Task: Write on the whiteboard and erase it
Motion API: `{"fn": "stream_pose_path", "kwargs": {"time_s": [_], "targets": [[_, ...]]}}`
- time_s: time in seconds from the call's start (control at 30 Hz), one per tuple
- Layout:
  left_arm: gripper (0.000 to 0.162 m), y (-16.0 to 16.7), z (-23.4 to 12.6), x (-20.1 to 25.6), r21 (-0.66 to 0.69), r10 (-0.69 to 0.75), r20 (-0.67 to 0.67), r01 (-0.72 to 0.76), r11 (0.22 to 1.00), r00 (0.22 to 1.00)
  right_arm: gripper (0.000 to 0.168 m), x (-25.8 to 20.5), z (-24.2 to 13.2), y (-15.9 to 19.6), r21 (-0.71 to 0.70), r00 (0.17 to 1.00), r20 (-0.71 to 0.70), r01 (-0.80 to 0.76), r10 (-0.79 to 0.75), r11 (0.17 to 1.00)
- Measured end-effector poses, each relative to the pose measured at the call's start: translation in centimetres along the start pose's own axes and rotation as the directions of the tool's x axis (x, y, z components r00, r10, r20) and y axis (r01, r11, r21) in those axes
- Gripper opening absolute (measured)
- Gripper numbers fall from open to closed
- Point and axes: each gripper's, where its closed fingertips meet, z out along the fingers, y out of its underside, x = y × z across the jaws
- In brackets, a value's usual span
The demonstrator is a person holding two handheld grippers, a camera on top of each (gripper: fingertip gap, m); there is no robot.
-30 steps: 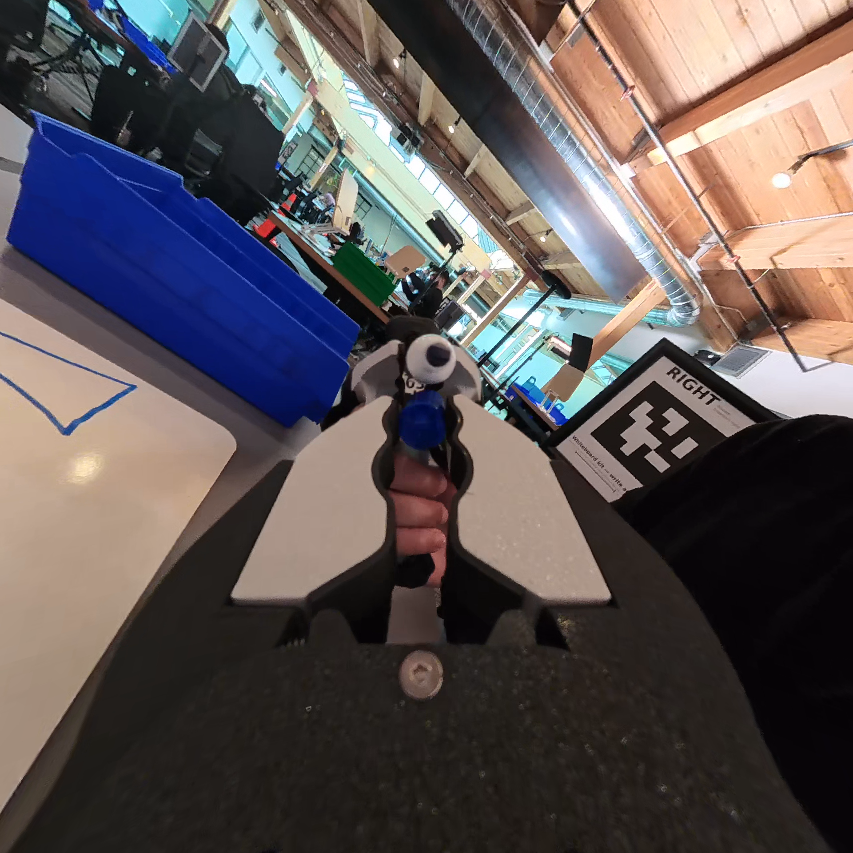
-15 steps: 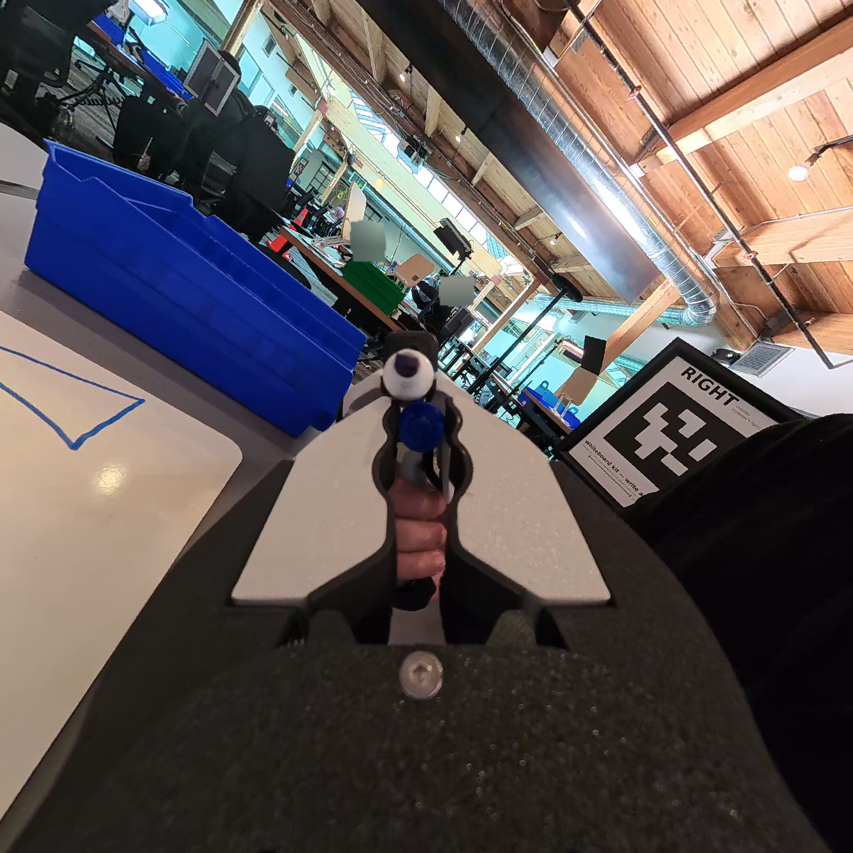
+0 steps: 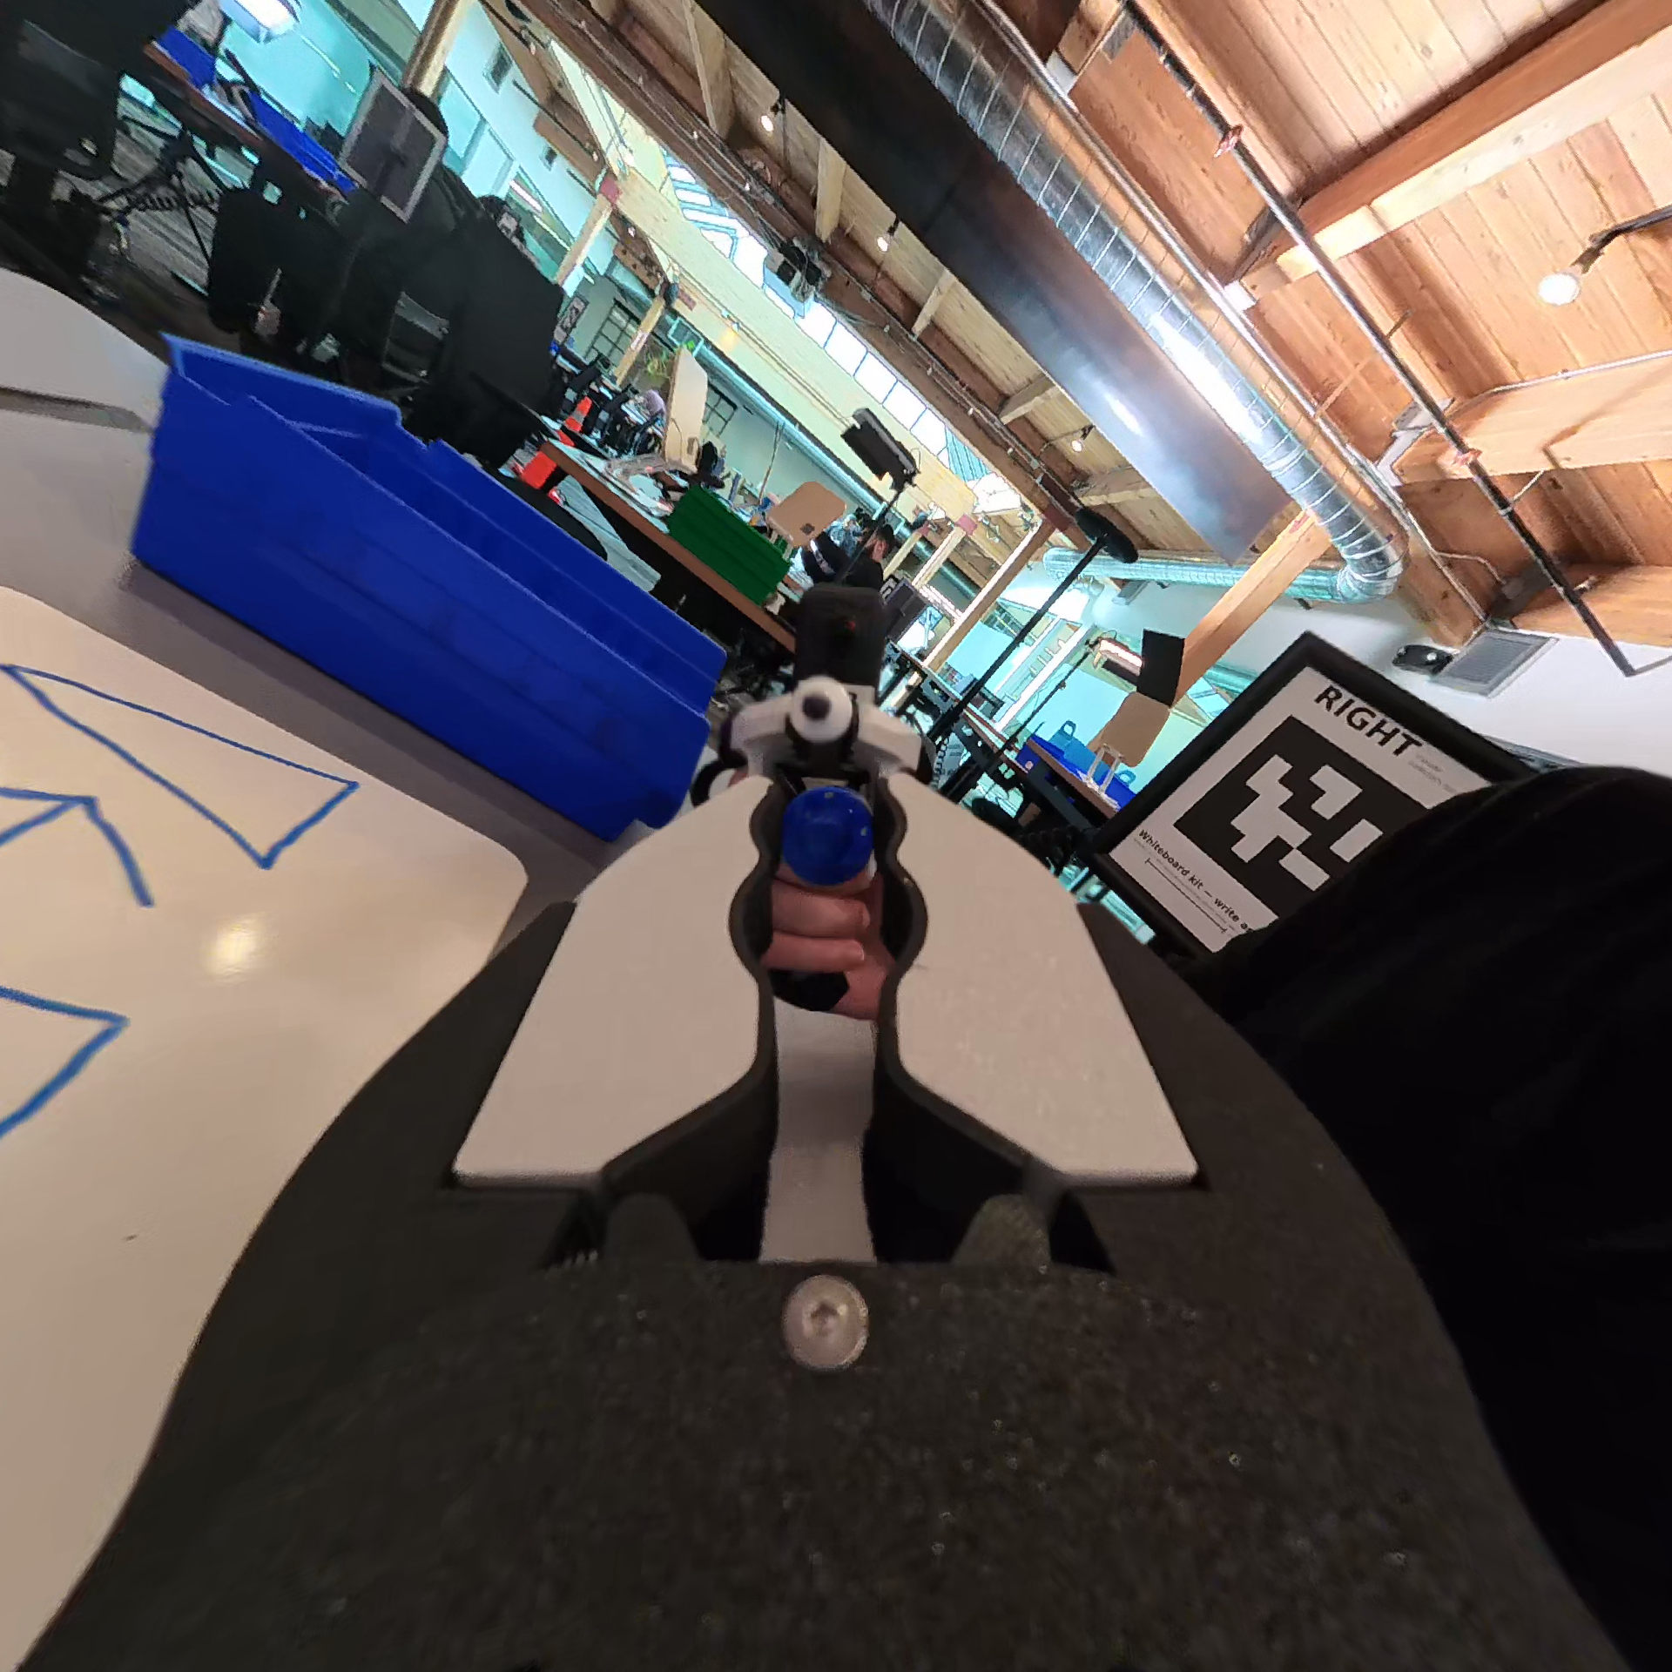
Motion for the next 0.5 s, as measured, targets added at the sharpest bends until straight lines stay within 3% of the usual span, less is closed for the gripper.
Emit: {"fn": "stream_pose_path", "kwargs": {"time_s": [0.17, 0.5], "targets": [[0.018, -1.1, -0.9, 0.0, 0.052, 0.019, -0.007, -0.019, 0.998, 1.0, 0.02, -0.4, -0.5, 0.7, -0.052, 1.0, 0.015, 0.021, -0.02, 0.998], [0.019, 0.3, 0.7, 0.2, 0.016, 0.005, -0.026, -0.004, 1.0, 1.0, 0.02, -0.7, 1.2, 2.2, -0.085, 0.999, 0.037, 0.009, -0.006, 0.996]]}}
